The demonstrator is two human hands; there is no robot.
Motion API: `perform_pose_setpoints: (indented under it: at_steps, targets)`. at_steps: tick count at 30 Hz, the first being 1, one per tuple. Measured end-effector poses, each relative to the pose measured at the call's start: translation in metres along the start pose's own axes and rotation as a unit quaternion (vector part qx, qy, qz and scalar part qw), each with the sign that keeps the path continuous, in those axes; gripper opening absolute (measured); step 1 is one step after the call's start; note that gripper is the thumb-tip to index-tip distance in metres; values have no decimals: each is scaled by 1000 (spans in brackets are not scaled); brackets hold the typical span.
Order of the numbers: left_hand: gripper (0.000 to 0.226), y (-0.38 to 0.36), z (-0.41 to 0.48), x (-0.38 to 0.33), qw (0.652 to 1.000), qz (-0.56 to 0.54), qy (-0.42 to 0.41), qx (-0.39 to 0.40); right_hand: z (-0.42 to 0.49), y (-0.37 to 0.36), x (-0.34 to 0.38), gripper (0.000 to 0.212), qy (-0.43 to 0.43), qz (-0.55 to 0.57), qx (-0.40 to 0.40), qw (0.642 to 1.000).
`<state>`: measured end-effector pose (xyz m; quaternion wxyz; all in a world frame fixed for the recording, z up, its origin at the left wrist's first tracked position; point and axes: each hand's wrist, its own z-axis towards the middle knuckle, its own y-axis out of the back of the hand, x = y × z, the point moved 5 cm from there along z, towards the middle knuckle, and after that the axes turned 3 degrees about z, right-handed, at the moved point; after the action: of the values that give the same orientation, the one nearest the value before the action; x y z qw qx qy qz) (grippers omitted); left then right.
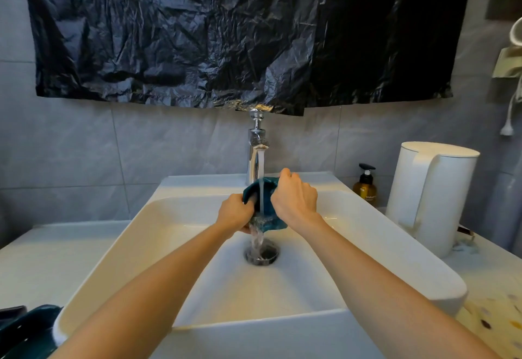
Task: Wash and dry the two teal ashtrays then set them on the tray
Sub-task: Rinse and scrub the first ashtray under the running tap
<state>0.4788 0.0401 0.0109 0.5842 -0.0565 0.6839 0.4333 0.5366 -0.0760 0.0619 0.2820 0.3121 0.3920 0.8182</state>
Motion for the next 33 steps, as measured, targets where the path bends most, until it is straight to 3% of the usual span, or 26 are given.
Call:
perform_pose_setpoints:
  at_steps: [3,6,8,11,13,15,18,23,28,31,33]
  targets:
    - [34,-6,3,-2,1000,-5,8,-8,2,-3,-2,25,-2,6,4,1000]
    - [31,-16,2,2,995,-70,43,58,3,-7,-8,26,-31,22,32,999]
    - [44,-19,-4,0,979,-153,57,121,4,-10,-14,22,-68,52,69,994]
    - [56,-15,-5,-1,975,-156,31,156,4,-7,-15,15,-97,84,114,985]
    - [44,-9,-4,-2,987,-98,4,127,2,-6,-11,10,-84,81,139,983]
    - [28,0,-2,-5,997,27,-32,65,-1,-7,-8,10,-65,70,174,980]
    - [24,7,-1,-12,964,245,-103,-6,-5,-8,-8,10,-37,45,217,974]
    - [47,-3,-2,-24,905,398,-151,-21,-7,-8,-6,13,-33,17,271,962]
    - [35,-11,1,-17,956,274,-105,20,-7,-7,-17,15,-92,63,250,962]
    - [32,-11,0,-15,997,47,-43,46,-2,-10,-24,15,-143,137,206,958]
    - [40,-13,-3,-9,991,-103,32,78,0,-13,-26,14,-167,182,181,952]
